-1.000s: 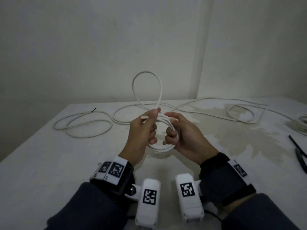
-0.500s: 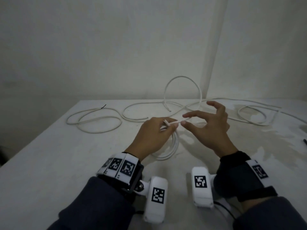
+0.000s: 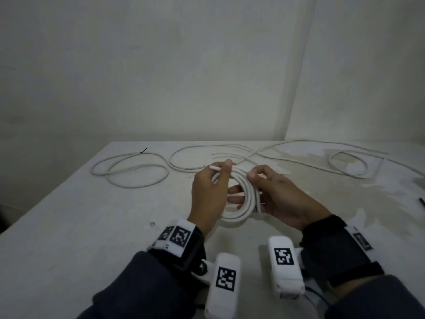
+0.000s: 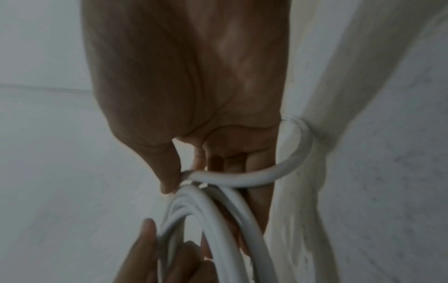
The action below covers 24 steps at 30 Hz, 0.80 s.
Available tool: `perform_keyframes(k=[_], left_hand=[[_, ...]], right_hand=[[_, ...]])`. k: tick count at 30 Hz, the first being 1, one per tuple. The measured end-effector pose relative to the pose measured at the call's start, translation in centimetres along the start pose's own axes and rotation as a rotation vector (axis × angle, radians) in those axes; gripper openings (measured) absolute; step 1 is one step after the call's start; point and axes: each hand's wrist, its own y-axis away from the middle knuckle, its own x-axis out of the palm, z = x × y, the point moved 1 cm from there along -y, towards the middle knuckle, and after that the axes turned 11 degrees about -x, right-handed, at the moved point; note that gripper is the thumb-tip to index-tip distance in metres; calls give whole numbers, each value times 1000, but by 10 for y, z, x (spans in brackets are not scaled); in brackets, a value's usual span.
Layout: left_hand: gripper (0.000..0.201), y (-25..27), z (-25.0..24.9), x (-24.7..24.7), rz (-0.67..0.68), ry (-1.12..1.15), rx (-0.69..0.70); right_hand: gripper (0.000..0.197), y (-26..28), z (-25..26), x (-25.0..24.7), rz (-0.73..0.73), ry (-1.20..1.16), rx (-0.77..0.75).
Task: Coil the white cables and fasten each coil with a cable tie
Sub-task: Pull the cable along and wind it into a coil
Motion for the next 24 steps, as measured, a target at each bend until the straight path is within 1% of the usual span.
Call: perform_keyframes(k=[2, 4, 9, 11, 15, 18, 20, 22, 24], left_hand=[[28, -1, 8, -2, -56, 28, -78], [34, -2, 13, -3, -77, 68, -146], [38, -4, 14, -3, -139, 90, -127], [37, -6, 16, -4, -148, 100, -143], [40, -7, 18, -4, -121, 166, -209], [40, -6, 17, -3, -102, 176, -198], [41, -5, 15, -3, -112, 184, -187], [40, -4, 13, -2, -122, 217, -190], [37, -5, 13, -1, -101, 258, -219]], right_hand=[[25, 1, -3, 2, 71, -41, 69], [34, 1, -5, 1, 131, -89, 117], [37, 2, -5, 5, 225, -238, 138], [37, 1, -4, 8, 244, -236, 134], [36, -1, -5, 12, 236, -182, 100], [36, -3, -6, 13, 245, -209, 87], [36, -5, -8, 15, 242, -235, 63], [36, -9, -10, 20, 193, -254, 20], [38, -12, -11, 24, 135, -241, -11]])
